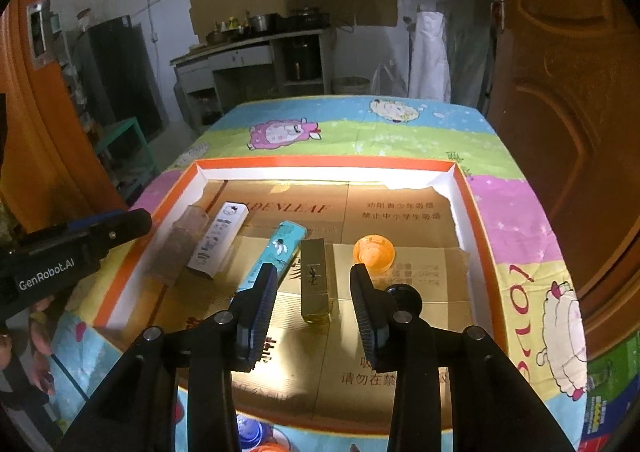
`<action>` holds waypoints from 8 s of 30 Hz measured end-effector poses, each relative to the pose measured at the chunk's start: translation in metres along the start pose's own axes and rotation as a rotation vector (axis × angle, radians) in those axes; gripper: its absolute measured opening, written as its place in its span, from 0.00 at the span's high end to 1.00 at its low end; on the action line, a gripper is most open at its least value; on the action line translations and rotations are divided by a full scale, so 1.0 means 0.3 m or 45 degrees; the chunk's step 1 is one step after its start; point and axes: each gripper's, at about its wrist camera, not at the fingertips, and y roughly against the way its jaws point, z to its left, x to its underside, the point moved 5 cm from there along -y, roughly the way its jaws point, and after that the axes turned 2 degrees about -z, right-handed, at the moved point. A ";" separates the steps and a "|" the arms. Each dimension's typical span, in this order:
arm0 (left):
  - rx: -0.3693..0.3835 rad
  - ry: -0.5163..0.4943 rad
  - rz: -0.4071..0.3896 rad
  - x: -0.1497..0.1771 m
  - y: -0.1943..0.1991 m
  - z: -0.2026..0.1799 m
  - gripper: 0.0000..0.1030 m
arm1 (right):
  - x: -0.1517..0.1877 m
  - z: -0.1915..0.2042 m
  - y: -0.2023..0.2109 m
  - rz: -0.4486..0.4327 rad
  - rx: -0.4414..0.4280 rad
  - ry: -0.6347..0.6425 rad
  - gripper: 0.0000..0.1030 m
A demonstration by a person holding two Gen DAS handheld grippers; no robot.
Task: Organize rigid objects
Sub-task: 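Lower and release the glittery case with the left tool while the right tool releases the lipstick, then withdraw both tools from the tray toward the loose caps, then grasp the red cap with the left tool while the right tool grasps the orange cap, then carry the red cap with the left tool while the right tool carries the orange cap into the tray, then release the red cap with the left tool while the right tool releases the orange cap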
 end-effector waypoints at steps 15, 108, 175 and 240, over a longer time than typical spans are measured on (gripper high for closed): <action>0.017 -0.049 -0.063 0.004 0.133 -0.051 0.65 | -0.020 0.027 0.157 -0.077 0.019 0.015 0.62; 0.194 -0.154 0.145 0.422 0.081 -0.140 0.65 | 0.400 0.063 0.181 0.154 0.004 0.100 0.62; 0.244 -0.124 0.048 0.167 0.022 -0.173 0.88 | 0.121 -0.052 0.144 0.027 -0.006 0.039 0.74; 0.203 -0.144 0.106 0.187 -0.030 -0.161 0.64 | 0.132 -0.076 0.033 0.119 0.066 0.028 0.63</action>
